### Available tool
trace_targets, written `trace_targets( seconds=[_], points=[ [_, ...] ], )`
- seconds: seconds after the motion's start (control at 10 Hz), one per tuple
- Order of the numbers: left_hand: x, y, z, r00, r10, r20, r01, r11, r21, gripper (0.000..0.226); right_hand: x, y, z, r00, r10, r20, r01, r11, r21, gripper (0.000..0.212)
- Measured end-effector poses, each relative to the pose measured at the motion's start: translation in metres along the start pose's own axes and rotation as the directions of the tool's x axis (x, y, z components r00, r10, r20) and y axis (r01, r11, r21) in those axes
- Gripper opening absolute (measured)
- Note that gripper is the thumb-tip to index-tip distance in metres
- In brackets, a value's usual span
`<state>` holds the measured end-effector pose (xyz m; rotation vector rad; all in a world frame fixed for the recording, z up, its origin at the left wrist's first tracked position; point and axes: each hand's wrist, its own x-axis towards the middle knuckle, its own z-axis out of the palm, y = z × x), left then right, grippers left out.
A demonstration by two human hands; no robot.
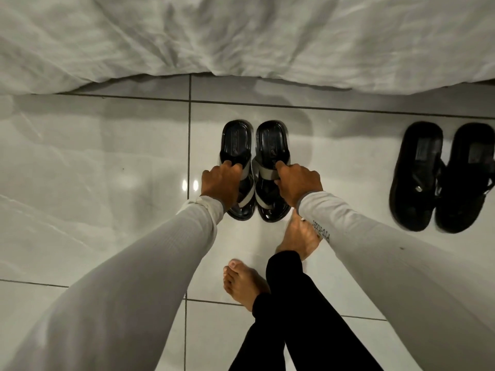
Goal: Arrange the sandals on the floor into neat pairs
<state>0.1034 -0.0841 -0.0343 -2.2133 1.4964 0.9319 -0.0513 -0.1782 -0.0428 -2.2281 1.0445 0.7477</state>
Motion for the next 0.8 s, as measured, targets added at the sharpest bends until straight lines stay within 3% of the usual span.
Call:
trace_targets(
  seconds=[0.4,0.7,0.8],
  points=[
    [-0.002,-0.004,-0.003,0.999,0.03,-0.017,-0.027,0.988,0.15,0.037,0.002,-0.005,0.0,1.0,0.022,0.002,-0.022,0.999,0.03,0.031],
    [0.002,-0.002,-0.011,0.999,0.017,-0.03,-0.015,0.997,0.082,0.03,0.002,-0.007,-0.004,0.999,0.045,-0.02,-0.043,0.997,0.067,0.036],
    [-0.004,0.002,-0.012,0.995,0.009,-0.097,0.001,0.994,0.106,0.032,-0.005,-0.006,-0.002,0.996,0.049,-0.07,-0.041,0.993,0.11,0.048]
  ],
)
